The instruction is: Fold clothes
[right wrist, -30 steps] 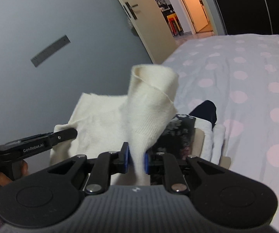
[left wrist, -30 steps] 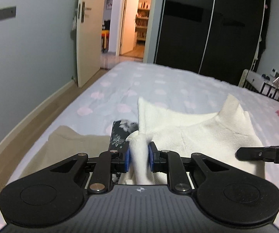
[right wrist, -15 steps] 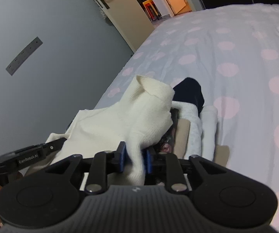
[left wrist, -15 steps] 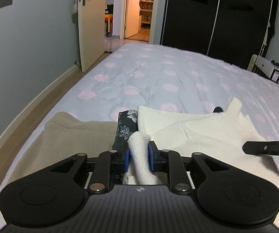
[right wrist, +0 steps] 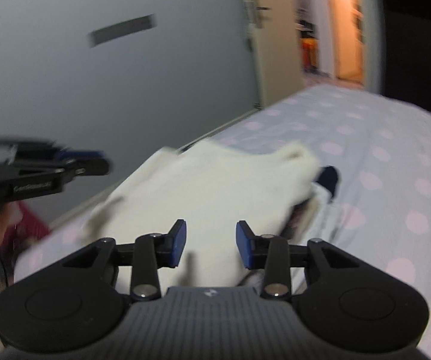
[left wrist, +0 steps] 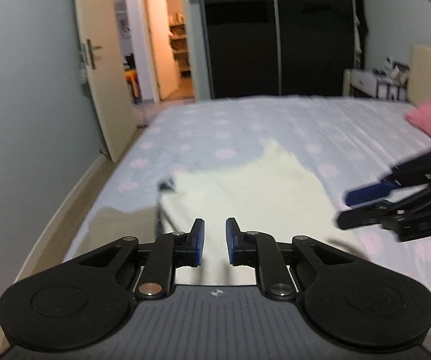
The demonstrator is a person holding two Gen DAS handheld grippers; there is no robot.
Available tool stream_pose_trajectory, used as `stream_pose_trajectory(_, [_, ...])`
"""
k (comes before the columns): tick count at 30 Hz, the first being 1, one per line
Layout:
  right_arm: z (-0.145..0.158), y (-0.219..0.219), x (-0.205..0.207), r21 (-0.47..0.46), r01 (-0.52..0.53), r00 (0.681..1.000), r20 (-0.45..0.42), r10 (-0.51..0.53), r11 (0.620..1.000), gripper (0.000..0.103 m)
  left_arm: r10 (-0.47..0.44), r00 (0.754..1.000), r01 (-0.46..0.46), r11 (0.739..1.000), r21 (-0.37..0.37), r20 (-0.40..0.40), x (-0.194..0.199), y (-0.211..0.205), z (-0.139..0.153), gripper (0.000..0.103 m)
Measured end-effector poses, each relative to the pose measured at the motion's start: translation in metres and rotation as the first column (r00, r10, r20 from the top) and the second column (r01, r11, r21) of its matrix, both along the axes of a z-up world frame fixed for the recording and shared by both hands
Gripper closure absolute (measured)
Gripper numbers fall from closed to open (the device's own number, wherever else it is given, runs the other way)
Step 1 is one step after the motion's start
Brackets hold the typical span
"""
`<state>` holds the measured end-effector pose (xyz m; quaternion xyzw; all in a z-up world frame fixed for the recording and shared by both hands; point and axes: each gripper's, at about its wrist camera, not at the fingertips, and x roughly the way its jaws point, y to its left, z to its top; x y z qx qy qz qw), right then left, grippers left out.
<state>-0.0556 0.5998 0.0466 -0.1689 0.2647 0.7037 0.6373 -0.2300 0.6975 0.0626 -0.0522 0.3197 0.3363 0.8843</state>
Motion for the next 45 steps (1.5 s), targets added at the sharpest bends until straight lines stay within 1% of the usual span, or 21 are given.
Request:
stream_pose_trajectory(1, [-0.003,-0.002,-0.010,-0.002,-0.019,0.999,0.034,0.019,1.000,0.063,0.010,1.000,-0.010,1.000,-0.009,-0.018,0.002,0.002,-0.008,0.095])
stream_pose_trajectory(4, [-0.022,0.003,-0.023,-0.056,-0.021,0.996,0.089,0.026,0.998,0.064,0.076,0.996,-0.078,0.996,-0.047,-0.055,0.006,0.019,-0.034,0.096])
stream_pose_trajectory(6, [-0.035,0.008,-0.023,-0.082,-0.010,0.994,0.111,0.019,0.997,0.064,0.092,0.994,-0.096,0.992,-0.084,-0.055,0.006,0.031,-0.047,0.096])
stream_pose_trajectory(9, [-0.050,0.019,-0.020,-0.115,-0.001,0.995,0.103,0.013,0.993,0.064,0.124,0.990,-0.130,0.986,-0.106,-0.065,0.007,0.039,-0.059,0.095])
stream_pose_trajectory(13, [-0.050,0.023,-0.027,-0.124,0.014,0.992,0.128,0.002,0.992,0.064,0.162,0.984,-0.169,0.980,-0.105,-0.069,0.006,0.032,-0.051,0.095])
stream_pose_trajectory(15, [-0.044,0.020,-0.027,-0.126,0.032,0.992,0.128,-0.016,0.991,0.064,0.172,0.983,-0.177,0.980,-0.087,-0.063,0.001,0.020,-0.041,0.095])
stream_pose_trajectory(18, [-0.027,0.004,-0.026,-0.104,0.050,0.993,0.114,-0.038,0.993,0.064,0.185,0.981,-0.187,0.981,-0.041,-0.057,-0.005,-0.005,-0.026,0.095])
stream_pose_trajectory(19, [-0.022,-0.002,-0.025,-0.099,0.053,0.993,0.110,-0.042,0.994,0.064,0.189,0.981,-0.191,0.981,-0.040,-0.047,-0.007,-0.014,-0.018,0.094])
stream_pose_trajectory(20, [-0.016,-0.008,-0.024,-0.094,0.057,0.993,0.107,-0.047,0.994,0.064,0.192,0.981,-0.193,0.980,-0.038,-0.036,-0.010,-0.022,-0.011,0.092])
stream_pose_trajectory(21, [-0.010,-0.015,-0.024,-0.089,0.059,0.994,0.101,-0.050,0.994,0.063,0.193,0.981,-0.194,0.981,-0.031,-0.024,-0.011,-0.031,-0.003,0.086])
stream_pose_trajectory(23, [0.006,-0.030,-0.024,-0.083,0.071,0.994,0.092,-0.063,0.994,0.063,0.199,0.980,-0.199,0.980,-0.002,0.001,-0.015,-0.054,0.014,0.082])
stream_pose_trajectory(26, [0.028,-0.053,-0.026,-0.075,0.087,0.994,0.075,-0.081,0.993,0.060,0.208,0.977,-0.210,0.976,0.054,0.052,-0.020,-0.093,0.041,0.071])
stream_pose_trajectory(28, [0.044,-0.072,-0.028,-0.073,0.095,0.994,0.055,-0.092,0.993,0.058,0.227,0.971,-0.233,0.970,0.077,0.078,-0.023,-0.117,0.059,0.059])
stream_pose_trajectory(30, [0.058,-0.093,-0.033,-0.061,0.095,0.995,0.044,-0.093,0.994,0.055,0.249,0.964,-0.256,0.963,0.081,0.091,-0.025,-0.140,0.074,0.056])
stream_pose_trajectory(32, [0.071,-0.114,-0.040,-0.057,0.109,0.992,0.064,-0.105,0.992,0.052,0.252,0.963,-0.260,0.961,0.089,0.100,-0.029,-0.163,0.087,0.048])
stream_pose_trajectory(34, [0.082,-0.137,-0.047,-0.049,0.118,0.991,0.064,-0.115,0.992,0.049,0.258,0.960,-0.270,0.956,0.112,0.110,-0.032,-0.188,0.097,0.034])
stream_pose_trajectory(37, [0.093,-0.171,-0.056,-0.029,0.142,0.989,0.049,-0.140,0.989,0.044,0.274,0.952,-0.292,0.947,0.132,0.136,-0.037,-0.220,0.105,0.033])
stream_pose_trajectory(39, [0.097,-0.191,-0.065,-0.015,0.163,0.985,0.057,-0.161,0.987,0.043,0.289,0.945,-0.307,0.945,0.110,0.150,-0.041,-0.233,0.106,0.028])
stream_pose_trajectory(42, [0.095,-0.219,-0.077,0.012,0.194,0.978,0.069,-0.195,0.981,0.042,0.291,0.942,-0.309,0.946,0.094,0.167,-0.049,-0.250,0.099,0.028])
stream_pose_trajectory(43, [0.093,-0.228,-0.080,0.018,0.209,0.976,0.058,-0.210,0.978,0.041,0.296,0.941,-0.313,0.946,0.087,0.167,-0.051,-0.255,0.096,0.028])
stream_pose_trajectory(45, [0.087,-0.244,-0.085,0.028,0.235,0.971,0.038,-0.236,0.972,0.036,0.303,0.938,-0.318,0.946,0.066,0.171,-0.054,-0.265,0.088,0.028])
